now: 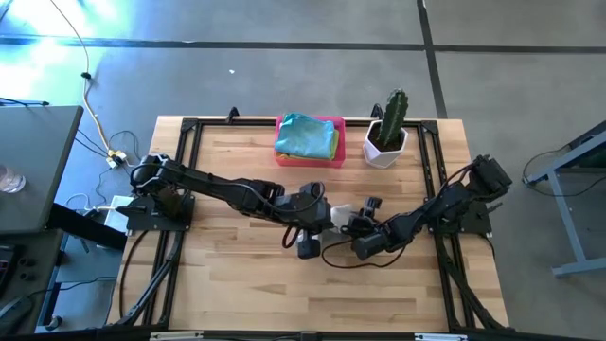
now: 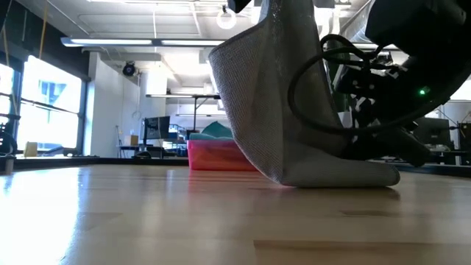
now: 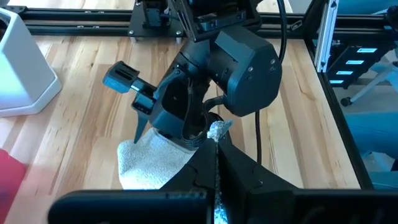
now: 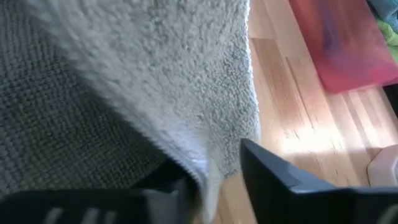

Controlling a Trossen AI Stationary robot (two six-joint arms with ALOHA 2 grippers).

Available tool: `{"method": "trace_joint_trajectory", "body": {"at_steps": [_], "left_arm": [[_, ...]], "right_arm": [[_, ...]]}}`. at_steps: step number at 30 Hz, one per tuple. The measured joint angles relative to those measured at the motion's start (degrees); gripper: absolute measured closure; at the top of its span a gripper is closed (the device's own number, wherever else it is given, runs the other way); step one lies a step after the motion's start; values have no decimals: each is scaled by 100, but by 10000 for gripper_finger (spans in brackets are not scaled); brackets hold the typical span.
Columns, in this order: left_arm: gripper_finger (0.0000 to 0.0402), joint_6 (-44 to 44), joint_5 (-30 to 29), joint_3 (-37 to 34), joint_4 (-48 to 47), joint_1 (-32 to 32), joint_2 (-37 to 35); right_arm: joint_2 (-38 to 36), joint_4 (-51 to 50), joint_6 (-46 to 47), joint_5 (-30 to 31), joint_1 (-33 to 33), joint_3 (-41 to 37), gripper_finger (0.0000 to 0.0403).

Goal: Fold microfiber towels
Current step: Fold the gray microfiber cloth on the table

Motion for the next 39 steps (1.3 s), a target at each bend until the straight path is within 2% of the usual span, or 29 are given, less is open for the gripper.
{"method": "trace_joint_trajectory", "body": {"at_steps": [4, 6, 12, 18, 21, 28, 32, 33, 35, 39], "left_arm": [[401, -5, -27, 0, -79, 0, 2], [401, -37, -94, 0, -194, 0, 2], [401, -381, -301, 0, -608, -77, 2], [401, -565, -176, 0, -787, -270, 7], [401, -695, -748, 0, -596, -444, 7], [401, -699, -3045, 7, -88, -791, -166], [401, -643, -3955, 7, 249, -992, -331], [401, -607, -3991, 4, 286, -1047, -391], [401, -613, -3581, -5, 491, -1149, -471], [401, -508, -1924, -4, 906, -1236, -542]], "right_arm": [[0, -1, 9, -214, 50, 0, 372], [-20, -11, 18, -480, 93, 0, 394], [-298, -562, 578, -1009, 355, 283, 401], [-717, -2104, 1212, -1083, 767, 1093, 402], [-815, -3074, 1622, -1092, 970, 1688, 402], [-823, -5468, 2218, -969, 1367, 3349, 402], [-825, -6485, 2229, -928, 1412, 4209, 403], [-824, -6688, 2242, -943, 1408, 4391, 403], [-831, -6826, 2036, -1241, 1393, 4724, 403], [-822, -7000, 1152, -1964, 1355, 5332, 403]]}}
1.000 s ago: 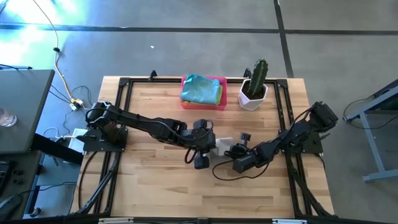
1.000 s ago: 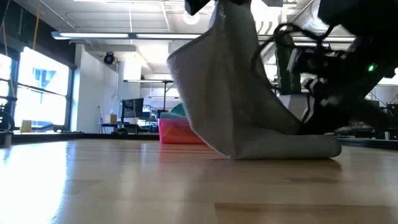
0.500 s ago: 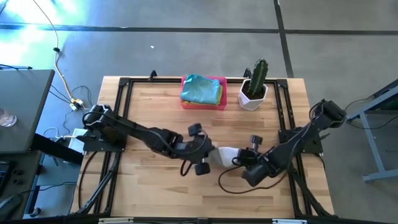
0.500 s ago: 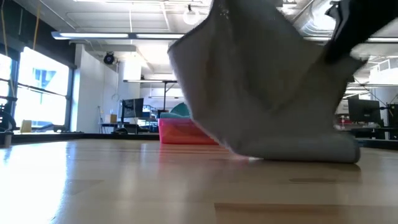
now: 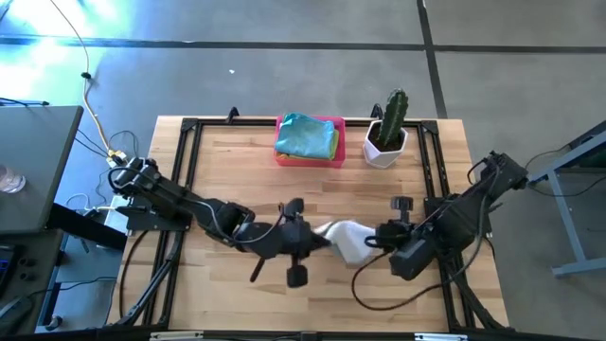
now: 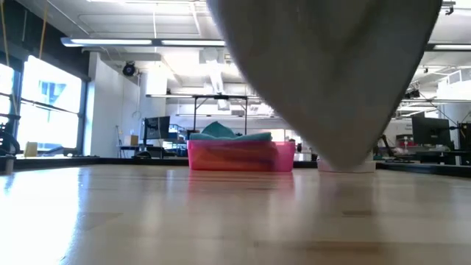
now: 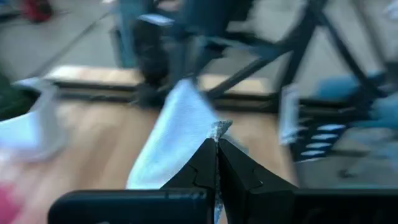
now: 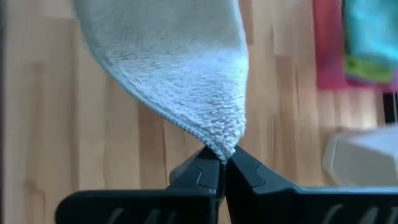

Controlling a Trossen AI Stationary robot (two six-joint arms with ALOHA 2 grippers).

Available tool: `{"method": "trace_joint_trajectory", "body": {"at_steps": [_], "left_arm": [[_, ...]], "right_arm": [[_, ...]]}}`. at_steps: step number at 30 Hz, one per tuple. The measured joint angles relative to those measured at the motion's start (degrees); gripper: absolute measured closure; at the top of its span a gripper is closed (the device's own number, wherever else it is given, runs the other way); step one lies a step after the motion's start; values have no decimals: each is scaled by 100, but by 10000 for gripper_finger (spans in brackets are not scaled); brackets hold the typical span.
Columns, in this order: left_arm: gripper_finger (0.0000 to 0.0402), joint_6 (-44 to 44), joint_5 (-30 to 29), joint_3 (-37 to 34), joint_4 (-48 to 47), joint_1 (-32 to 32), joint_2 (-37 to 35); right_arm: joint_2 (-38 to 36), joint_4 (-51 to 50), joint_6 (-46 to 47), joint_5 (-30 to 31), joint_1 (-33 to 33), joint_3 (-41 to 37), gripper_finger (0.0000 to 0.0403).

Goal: Fold microfiber towels
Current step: Fold the gray microfiber cloth on the table

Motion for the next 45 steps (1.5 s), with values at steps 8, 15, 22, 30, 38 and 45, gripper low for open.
{"method": "trace_joint_trajectory", "body": {"at_steps": [8, 15, 22, 30, 38, 45], "left_arm": [[401, 174, -2134, 0, 450, -84, -65], [401, 490, 358, 4, 897, -120, -59], [401, 714, -1722, 4, 527, -84, -59], [401, 510, -2042, -52, -449, 29, -46], [401, 1227, -2207, -478, -512, 556, -15], [401, 2059, -2251, -601, -423, 1087, -9]], "right_arm": [[-2, -511, 665, 1022, -50, 1229, 403], [-13, -517, -323, -167, -34, 1856, 403], [-24, -519, -63, 232, -284, 1475, 403], [-17, -527, -588, -326, -762, -155, 403], [-17, -525, -1640, 352, -1648, -1208, 403], [-17, -521, -2281, 1074, -2510, -1149, 403]]}}
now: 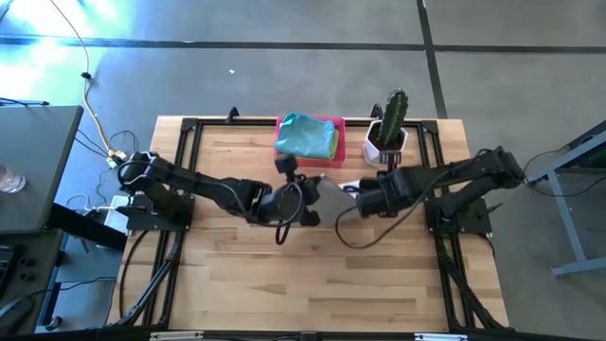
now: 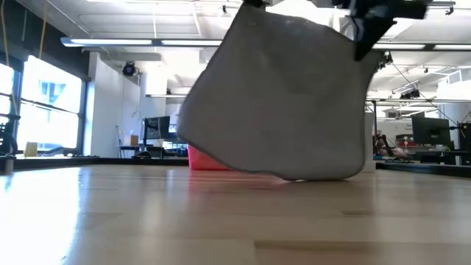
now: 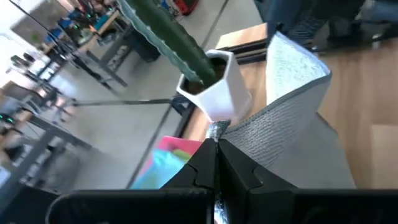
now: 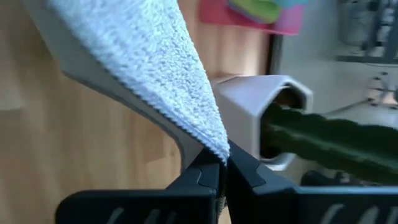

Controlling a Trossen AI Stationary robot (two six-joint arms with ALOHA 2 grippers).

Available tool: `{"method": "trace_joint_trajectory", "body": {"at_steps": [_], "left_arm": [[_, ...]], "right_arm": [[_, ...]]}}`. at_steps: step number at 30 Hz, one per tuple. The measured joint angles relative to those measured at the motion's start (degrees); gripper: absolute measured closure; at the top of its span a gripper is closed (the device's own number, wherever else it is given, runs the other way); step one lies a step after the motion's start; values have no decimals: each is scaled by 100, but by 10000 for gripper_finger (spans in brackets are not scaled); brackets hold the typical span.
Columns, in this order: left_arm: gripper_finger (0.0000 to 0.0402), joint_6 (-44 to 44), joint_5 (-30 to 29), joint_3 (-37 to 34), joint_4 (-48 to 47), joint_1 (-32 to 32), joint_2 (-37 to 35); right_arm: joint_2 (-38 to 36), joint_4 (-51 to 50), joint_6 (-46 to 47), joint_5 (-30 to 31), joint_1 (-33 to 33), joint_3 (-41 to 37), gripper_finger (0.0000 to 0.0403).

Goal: Fold microfiber towels
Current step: Fold the gray microfiber cloth on the table

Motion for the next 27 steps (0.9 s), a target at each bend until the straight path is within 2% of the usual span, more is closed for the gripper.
{"method": "trace_joint_trajectory", "body": {"at_steps": [8, 13, 16, 18, 23, 25, 27], "left_arm": [[401, 1063, 62, 0, 846, 290, -90], [401, 1374, 113, 2, 817, 271, -146], [401, 1543, 155, 2, 840, 282, -146], [401, 1546, 547, 2, 795, 290, -146], [401, 1278, 2372, 2, 757, 455, -146], [401, 1103, 2646, -15, 792, 571, -146], [401, 1052, 2601, -204, 1038, 658, -151]], "right_arm": [[-2, -1, -166, 201, -581, 441, 403], [-2, -1, -330, 530, -604, 659, 403], [-2, 2, -418, 468, -606, 777, 403], [-2, 0, -421, 265, -607, 794, 403], [-2, 0, -421, -281, -604, 794, 403], [-2, -1, -429, -506, -604, 794, 403], [-2, -1, -463, -636, -604, 794, 403]]}}
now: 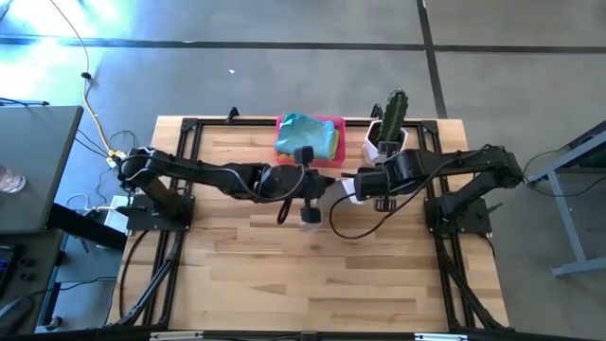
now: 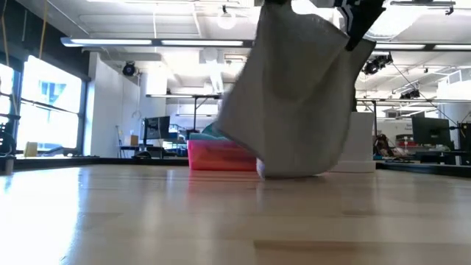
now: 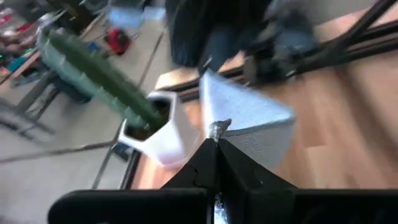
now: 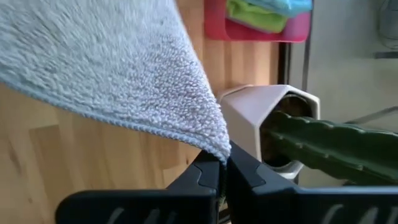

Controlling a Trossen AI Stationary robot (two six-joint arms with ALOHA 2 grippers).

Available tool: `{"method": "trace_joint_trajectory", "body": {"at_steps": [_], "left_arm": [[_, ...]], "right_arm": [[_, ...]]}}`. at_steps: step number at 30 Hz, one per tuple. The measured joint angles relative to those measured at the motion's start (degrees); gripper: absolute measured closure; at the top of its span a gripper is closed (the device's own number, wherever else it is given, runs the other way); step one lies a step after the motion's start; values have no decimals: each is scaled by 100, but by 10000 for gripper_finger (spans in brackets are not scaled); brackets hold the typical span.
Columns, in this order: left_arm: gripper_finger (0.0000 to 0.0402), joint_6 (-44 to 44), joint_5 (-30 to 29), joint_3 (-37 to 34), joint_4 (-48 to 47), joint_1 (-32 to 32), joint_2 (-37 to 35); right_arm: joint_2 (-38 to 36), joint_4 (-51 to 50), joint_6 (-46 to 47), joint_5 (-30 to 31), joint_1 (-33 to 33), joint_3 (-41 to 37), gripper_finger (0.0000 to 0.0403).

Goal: Fold microfiber towels
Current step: Fold the gray microfiber cloth on the table

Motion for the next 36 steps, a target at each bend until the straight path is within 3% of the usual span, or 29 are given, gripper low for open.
{"method": "trace_joint_trajectory", "body": {"at_steps": [4, 11, 15, 21, 23, 28, 33, 36], "left_arm": [[401, -88, 4, -558, 429, 90, -103], [402, -10, 16, -1750, 2031, 291, -694], [402, 268, -8, -2186, 2599, 543, -1176], [402, 471, -16, -2401, 2556, 952, -1422], [402, 150, 248, -2447, 2363, 975, -1446], [401, -1341, 1403, -2816, 1920, 616, -1146], [401, -2263, 1545, -3283, 2704, -280, -516], [401, -2485, 1311, -3345, 2982, -799, -30]], "right_arm": [[-39, -3, -188, -35, 0, 0, 403], [-138, 1, -594, 154, -111, 2, 403], [-145, 4, -631, 776, -236, 2, 403], [-144, 84, -646, 1470, -378, 2, 403], [-144, 99, -297, 1191, -382, 2, 403], [-146, 441, 618, -907, -240, -510, 403], [-133, 1567, 1204, -2288, 212, -1767, 403], [-136, 2351, 1370, -2585, 567, -2333, 403]]}}
